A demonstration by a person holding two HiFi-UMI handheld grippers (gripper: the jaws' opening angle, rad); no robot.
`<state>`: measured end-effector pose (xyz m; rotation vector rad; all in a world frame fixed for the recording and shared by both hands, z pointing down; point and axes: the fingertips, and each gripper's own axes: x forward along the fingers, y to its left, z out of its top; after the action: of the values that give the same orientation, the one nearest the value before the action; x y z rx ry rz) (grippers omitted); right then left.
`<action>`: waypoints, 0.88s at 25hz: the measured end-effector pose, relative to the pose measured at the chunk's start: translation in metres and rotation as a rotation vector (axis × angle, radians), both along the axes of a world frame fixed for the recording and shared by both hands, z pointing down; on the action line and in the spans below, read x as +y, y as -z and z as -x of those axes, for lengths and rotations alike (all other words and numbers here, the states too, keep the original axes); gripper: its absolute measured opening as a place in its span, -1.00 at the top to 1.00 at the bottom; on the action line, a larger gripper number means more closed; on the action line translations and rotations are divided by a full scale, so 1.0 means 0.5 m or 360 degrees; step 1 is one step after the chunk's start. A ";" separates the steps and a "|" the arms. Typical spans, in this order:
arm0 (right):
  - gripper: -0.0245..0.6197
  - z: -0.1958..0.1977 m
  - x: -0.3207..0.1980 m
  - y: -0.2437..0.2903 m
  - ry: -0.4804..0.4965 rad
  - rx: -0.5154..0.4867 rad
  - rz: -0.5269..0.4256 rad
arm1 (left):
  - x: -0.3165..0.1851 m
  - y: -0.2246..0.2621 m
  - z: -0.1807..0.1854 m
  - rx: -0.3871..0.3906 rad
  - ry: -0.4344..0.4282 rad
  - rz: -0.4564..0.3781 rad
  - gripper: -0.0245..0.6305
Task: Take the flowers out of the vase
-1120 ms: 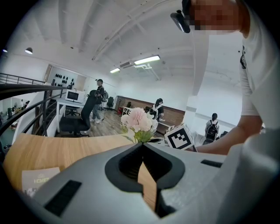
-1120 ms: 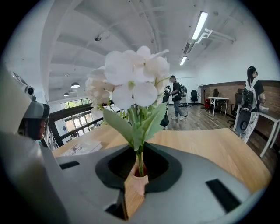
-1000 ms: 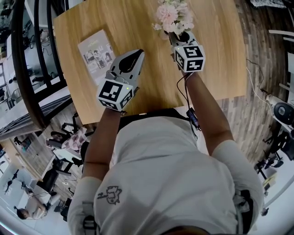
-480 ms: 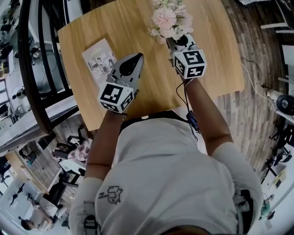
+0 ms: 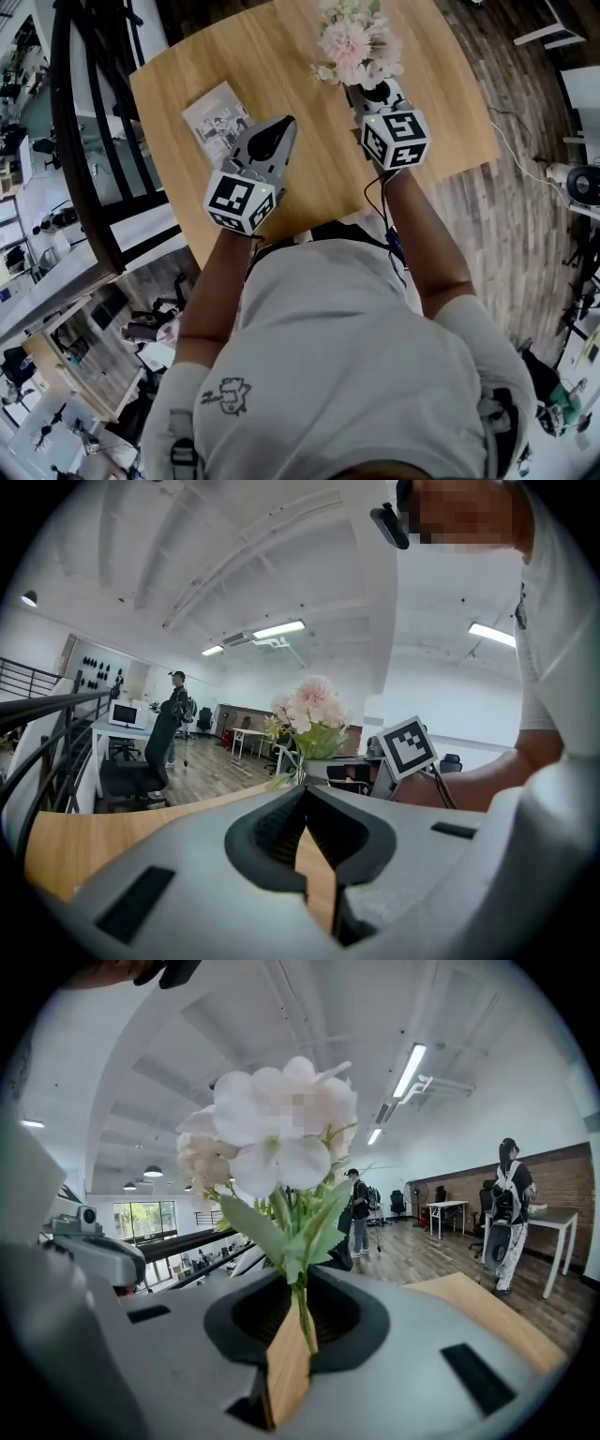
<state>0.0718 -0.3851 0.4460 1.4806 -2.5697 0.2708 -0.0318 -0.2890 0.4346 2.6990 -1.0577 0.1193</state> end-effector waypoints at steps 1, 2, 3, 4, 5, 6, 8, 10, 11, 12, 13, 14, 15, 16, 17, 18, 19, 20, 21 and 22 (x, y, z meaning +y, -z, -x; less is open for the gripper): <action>0.76 0.000 0.020 0.003 -0.0016 -0.0004 -0.0004 | 0.016 0.000 0.003 -0.0001 -0.0017 -0.0002 0.91; 0.76 0.002 0.042 0.005 -0.0030 -0.0010 -0.0004 | 0.033 0.000 0.008 0.0000 -0.0033 -0.0001 0.91; 0.76 0.007 0.064 0.007 -0.0044 -0.0020 -0.0001 | 0.051 0.000 0.015 0.0001 -0.0050 0.0003 0.91; 0.76 0.012 0.086 0.010 -0.0059 -0.0035 0.0003 | 0.070 0.001 0.021 0.0004 -0.0071 0.0006 0.91; 0.76 0.018 0.110 0.012 -0.0075 -0.0053 0.0005 | 0.089 0.002 0.026 0.0006 -0.0098 0.0007 0.91; 0.76 0.023 0.135 0.014 -0.0090 -0.0068 0.0004 | 0.110 0.002 0.031 0.0004 -0.0127 0.0003 0.91; 0.76 0.036 0.187 0.020 -0.0112 -0.0085 -0.0010 | 0.153 0.000 0.042 -0.0004 -0.0175 -0.0010 0.91; 0.76 0.053 0.238 0.031 -0.0124 -0.0097 -0.0027 | 0.193 -0.002 0.059 -0.0007 -0.0204 -0.0011 0.91; 0.76 0.061 0.264 0.038 -0.0130 -0.0102 -0.0032 | 0.211 -0.002 0.067 -0.0007 -0.0216 -0.0008 0.91; 0.76 0.067 0.290 0.044 -0.0138 -0.0108 -0.0035 | 0.230 -0.001 0.074 -0.0009 -0.0230 -0.0006 0.91; 0.76 0.071 0.316 0.048 -0.0148 -0.0112 -0.0035 | 0.247 0.000 0.079 -0.0011 -0.0245 -0.0006 0.91; 0.76 0.074 0.342 0.052 -0.0157 -0.0112 -0.0036 | 0.262 0.003 0.084 -0.0011 -0.0258 -0.0008 0.91; 0.76 0.076 0.366 0.055 -0.0165 -0.0108 -0.0036 | 0.276 0.007 0.088 -0.0009 -0.0269 -0.0012 0.91; 0.76 0.078 0.390 0.058 -0.0169 -0.0103 -0.0036 | 0.289 0.012 0.091 -0.0005 -0.0276 -0.0020 0.91; 0.76 0.081 0.413 0.059 -0.0169 -0.0100 -0.0033 | 0.302 0.017 0.093 0.0000 -0.0280 -0.0028 0.91; 0.76 0.083 0.435 0.060 -0.0166 -0.0099 -0.0028 | 0.314 0.022 0.096 0.0004 -0.0282 -0.0035 0.91; 0.76 0.084 0.456 0.059 -0.0163 -0.0098 -0.0021 | 0.328 0.024 0.097 0.0007 -0.0283 -0.0038 0.91; 0.76 0.085 0.476 0.058 -0.0159 -0.0094 -0.0015 | 0.342 0.024 0.098 0.0007 -0.0284 -0.0038 0.91; 0.76 0.083 0.494 0.058 -0.0156 -0.0090 -0.0010 | 0.355 0.024 0.097 0.0007 -0.0284 -0.0037 0.91; 0.76 0.080 0.511 0.059 -0.0150 -0.0083 -0.0006 | 0.368 0.025 0.095 0.0006 -0.0281 -0.0036 0.91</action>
<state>0.0316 -0.1299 0.4164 1.6200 -2.5453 0.3207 -0.0794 -0.1050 0.4220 2.8082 -0.8224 0.1333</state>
